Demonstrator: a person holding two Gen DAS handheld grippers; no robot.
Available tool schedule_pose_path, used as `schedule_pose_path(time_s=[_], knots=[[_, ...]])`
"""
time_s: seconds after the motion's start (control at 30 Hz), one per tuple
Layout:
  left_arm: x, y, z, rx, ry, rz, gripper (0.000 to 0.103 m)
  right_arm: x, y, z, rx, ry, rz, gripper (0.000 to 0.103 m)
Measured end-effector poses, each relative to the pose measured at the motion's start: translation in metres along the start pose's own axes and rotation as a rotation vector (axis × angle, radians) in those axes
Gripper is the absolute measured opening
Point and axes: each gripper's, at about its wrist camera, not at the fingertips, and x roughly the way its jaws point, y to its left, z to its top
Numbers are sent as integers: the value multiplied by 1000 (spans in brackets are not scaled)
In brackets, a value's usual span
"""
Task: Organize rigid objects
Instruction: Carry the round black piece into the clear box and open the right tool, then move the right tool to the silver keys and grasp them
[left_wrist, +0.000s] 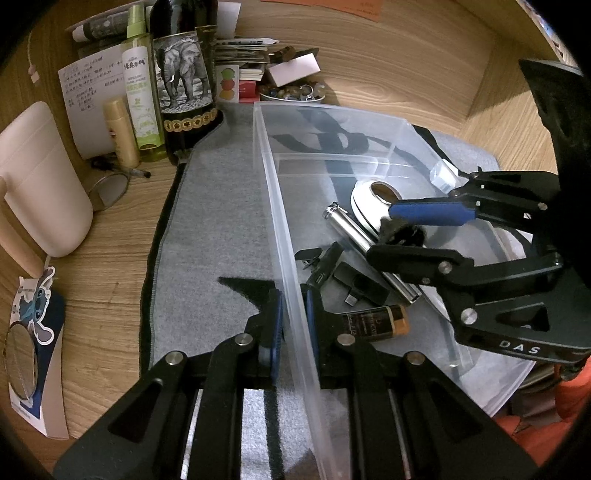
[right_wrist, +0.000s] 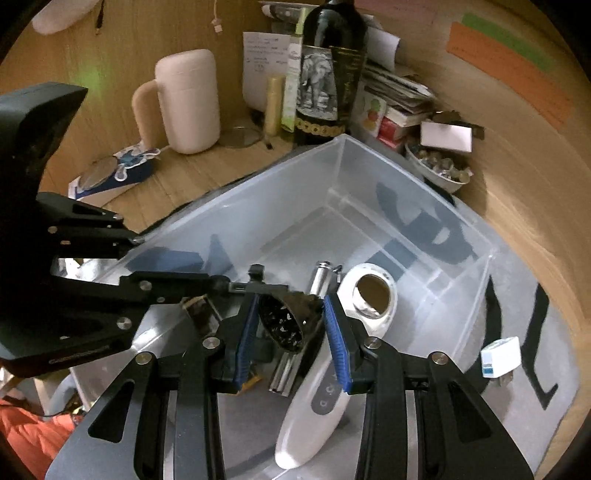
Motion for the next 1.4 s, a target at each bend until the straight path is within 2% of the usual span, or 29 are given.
schedule_pose_path(time_s=[0.17, 0.47, 0.8, 1.0, 1.17, 1.4], knots=[[0, 0, 0, -1, 0, 0, 13, -12, -2, -1, 10, -36, -27, 52], [0, 0, 0, 0, 0, 0, 13, -44, -15, -2, 69, -130, -52, 59], [1, 0, -1, 5, 1, 5, 13, -83, -42, -19, 162, -203, -159, 63], [1, 1, -1, 5, 2, 5, 13, -103, -63, -43, 237, -207, -226, 63], [1, 1, -1, 5, 2, 4, 13, -109, -75, -68, 287, -175, -258, 67], [0, 2, -1, 0, 2, 2, 13, -97, -79, -104, 360, -104, -251, 68]])
